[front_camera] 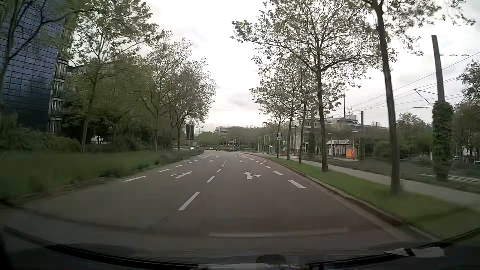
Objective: Follow the waypoints while adhering to traffic rules and regulations
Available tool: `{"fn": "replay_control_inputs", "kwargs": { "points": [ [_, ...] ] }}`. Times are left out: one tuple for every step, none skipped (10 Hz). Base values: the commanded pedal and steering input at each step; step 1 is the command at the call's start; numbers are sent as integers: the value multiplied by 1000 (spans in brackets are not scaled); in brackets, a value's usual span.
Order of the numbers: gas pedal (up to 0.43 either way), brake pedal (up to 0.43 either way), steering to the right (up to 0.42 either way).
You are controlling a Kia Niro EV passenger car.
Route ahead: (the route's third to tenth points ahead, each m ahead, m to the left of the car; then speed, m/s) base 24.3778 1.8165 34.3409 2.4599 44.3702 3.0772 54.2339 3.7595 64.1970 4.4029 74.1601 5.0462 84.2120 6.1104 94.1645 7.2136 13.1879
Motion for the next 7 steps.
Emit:
{"fn": "replay_control_inputs", "kwargs": {
  "points": [
    [59, 0, -4],
    [47, 0, -5],
    [28, 0, -4],
    [0, 0, -4],
    [0, 0, -5],
    [0, 0, -4],
    [0, 0, -5]
  ]
}}
